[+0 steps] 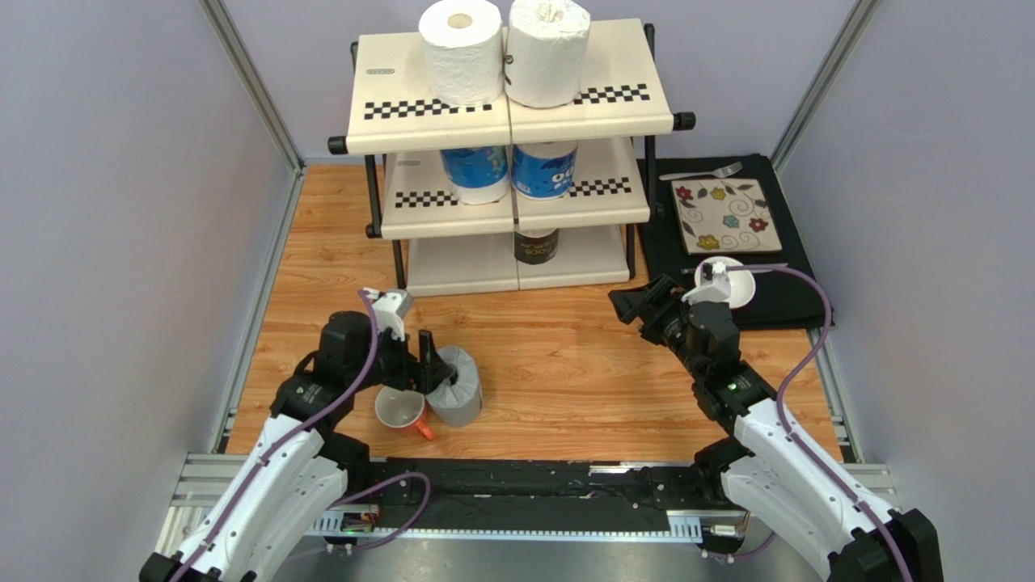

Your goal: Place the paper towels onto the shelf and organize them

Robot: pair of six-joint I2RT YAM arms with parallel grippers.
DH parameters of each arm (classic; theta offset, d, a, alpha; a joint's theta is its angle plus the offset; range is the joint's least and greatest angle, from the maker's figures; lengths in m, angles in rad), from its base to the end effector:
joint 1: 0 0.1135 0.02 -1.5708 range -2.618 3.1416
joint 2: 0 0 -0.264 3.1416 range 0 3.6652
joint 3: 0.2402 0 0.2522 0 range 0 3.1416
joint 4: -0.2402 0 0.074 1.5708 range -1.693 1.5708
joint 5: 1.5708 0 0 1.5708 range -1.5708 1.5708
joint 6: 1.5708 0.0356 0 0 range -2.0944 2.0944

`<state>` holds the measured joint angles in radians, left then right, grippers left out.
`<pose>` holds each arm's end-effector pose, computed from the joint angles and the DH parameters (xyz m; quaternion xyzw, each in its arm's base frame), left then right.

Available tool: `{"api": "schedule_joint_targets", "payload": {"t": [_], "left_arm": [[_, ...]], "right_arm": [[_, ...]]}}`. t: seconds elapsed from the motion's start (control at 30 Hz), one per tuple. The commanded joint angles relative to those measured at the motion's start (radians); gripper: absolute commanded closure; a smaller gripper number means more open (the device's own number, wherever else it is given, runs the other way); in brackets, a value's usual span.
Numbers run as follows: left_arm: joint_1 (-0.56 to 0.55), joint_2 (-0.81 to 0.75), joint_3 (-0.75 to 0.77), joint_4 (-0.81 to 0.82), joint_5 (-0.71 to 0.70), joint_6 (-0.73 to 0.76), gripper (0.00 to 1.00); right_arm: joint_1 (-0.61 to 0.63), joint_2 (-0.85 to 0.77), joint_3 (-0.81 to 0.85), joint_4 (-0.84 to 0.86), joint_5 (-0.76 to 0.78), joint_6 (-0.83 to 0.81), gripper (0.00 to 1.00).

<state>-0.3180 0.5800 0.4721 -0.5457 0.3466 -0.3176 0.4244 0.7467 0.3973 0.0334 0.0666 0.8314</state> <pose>0.1240 -0.0535 0.2261 0.0765 0.8832 -0.2831 0.3659 0.1660 0.0724 0.2313 0.1827 0.7885 0.3229 0.4906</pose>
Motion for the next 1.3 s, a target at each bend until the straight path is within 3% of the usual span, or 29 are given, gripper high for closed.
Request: {"api": "schedule_joint_targets", "payload": {"t": [0.0,0.37,0.6,1.27], "left_arm": [[-0.108,0.018,0.026,-0.002,-0.165,0.000,0.07],[-0.118,0.041,0.036,-0.008,-0.235,0.008,0.09],[-0.118,0.093,0.037,0.024,-0.219,0.011,0.23],[-0.145,0.192,0.071,0.030,-0.132,0.058,0.45]], "right_arm": [[0.005,-0.004,-0.005,0.019,0.007,-0.005,0.20],[0.005,0.006,-0.014,0.025,0.004,-0.005,0.20],[0.005,0.006,-0.015,0.020,0.010,-0.011,0.19],[0.005,0.031,-0.006,0.007,0.018,-0.017,0.19]]}}
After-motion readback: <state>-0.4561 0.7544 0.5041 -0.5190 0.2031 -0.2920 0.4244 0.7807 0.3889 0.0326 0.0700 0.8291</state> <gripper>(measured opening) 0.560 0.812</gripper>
